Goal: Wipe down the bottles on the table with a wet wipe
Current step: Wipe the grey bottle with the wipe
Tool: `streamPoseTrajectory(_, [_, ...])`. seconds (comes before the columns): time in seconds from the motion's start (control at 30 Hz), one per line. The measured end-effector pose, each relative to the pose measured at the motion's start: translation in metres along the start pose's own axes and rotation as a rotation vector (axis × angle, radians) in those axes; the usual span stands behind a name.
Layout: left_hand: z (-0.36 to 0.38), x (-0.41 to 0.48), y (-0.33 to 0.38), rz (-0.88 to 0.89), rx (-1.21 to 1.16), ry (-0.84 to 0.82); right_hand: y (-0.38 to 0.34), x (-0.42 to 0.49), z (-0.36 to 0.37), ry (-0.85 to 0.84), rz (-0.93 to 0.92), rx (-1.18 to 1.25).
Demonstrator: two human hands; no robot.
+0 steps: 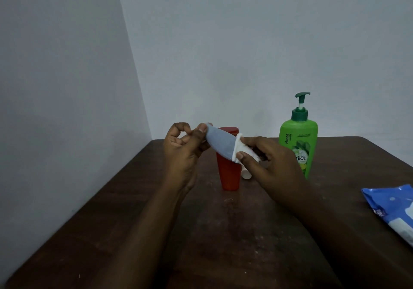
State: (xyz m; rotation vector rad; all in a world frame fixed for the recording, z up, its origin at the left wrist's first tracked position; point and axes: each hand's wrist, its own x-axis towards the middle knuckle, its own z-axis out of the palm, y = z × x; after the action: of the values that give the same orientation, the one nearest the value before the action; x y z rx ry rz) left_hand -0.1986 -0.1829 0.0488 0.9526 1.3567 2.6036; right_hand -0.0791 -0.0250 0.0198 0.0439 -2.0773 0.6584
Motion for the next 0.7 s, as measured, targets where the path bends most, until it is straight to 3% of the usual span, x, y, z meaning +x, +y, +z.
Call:
streamPoseTrajectory(0.2, [0.003, -0.002, -0.002, -0.049, -0.03, -0.062, 0.001, 0.0, -0.001, 0.017, 0.18, 0.264])
streamPoseTrajectory(0.47, [0.005, -0.007, -0.008, -0.052, 0.006, -0.145, 0.003, 0.002, -0.005, -0.053, 0.175, 0.182])
streamPoseTrajectory(0.7, [0.007, -0.008, -0.013, -0.129, 0.014, -0.201, 0.004, 0.003, -0.004, -0.087, 0.247, 0.266])
